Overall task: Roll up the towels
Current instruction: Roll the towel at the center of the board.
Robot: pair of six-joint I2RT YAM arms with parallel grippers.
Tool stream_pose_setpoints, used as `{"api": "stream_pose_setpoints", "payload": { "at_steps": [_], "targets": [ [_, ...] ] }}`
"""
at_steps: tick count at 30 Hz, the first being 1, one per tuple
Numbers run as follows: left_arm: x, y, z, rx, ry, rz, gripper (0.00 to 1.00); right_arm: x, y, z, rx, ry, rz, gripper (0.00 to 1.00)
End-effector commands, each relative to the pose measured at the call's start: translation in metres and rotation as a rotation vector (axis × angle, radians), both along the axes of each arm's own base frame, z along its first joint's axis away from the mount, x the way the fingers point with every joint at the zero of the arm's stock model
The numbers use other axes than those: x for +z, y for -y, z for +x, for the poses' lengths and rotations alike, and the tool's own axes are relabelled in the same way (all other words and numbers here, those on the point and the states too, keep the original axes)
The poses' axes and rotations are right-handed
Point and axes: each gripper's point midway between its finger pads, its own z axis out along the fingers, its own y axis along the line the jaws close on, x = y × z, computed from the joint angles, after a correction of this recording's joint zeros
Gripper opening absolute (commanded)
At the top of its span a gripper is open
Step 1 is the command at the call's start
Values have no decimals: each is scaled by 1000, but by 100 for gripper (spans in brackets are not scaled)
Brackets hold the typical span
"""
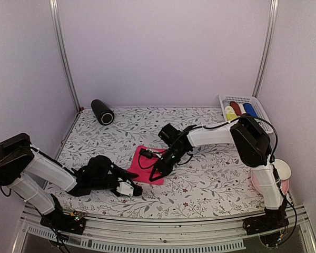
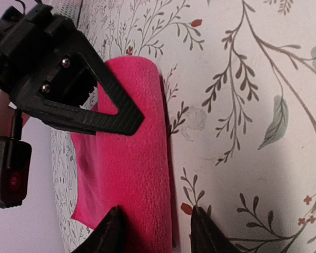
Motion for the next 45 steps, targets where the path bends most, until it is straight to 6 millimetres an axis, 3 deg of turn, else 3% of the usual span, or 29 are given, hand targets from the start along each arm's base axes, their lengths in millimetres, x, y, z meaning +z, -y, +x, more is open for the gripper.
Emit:
{"api": "stream_pose_setpoints", "payload": {
  "at_steps": [1, 9, 16, 19, 24, 30, 35, 38, 45],
  "targets": [
    [-5, 4, 11, 32, 37, 22, 43, -16, 6, -11, 19, -48, -51, 11],
    [-16, 3, 27, 91, 86, 52, 39, -16, 8, -12, 28, -47, -52, 12],
    [-35, -5, 22, 92, 30, 130, 11, -13, 7, -8, 29, -35, -43, 15],
    [-44, -9, 19, 102, -16, 165, 6, -11, 7, -3, 21, -27, -42, 17],
    [-58, -14, 11, 103, -108, 229, 0, -3, 10, 5, 4, 13, -42, 33],
    [-50, -8, 1, 107, -295, 224, 0, 28, 24, 29, -54, 257, -55, 57],
    [-40, -6, 1, 129, -460, 220, 0, 51, 47, 50, -142, 495, -71, 66],
    [-41, -7, 1, 138, -539, 240, 0, 59, 60, 48, -180, 585, -40, 67],
    [-36, -2, 8, 154, -723, 254, 0, 81, 68, 12, -169, 865, 134, 70]
  ]
}}
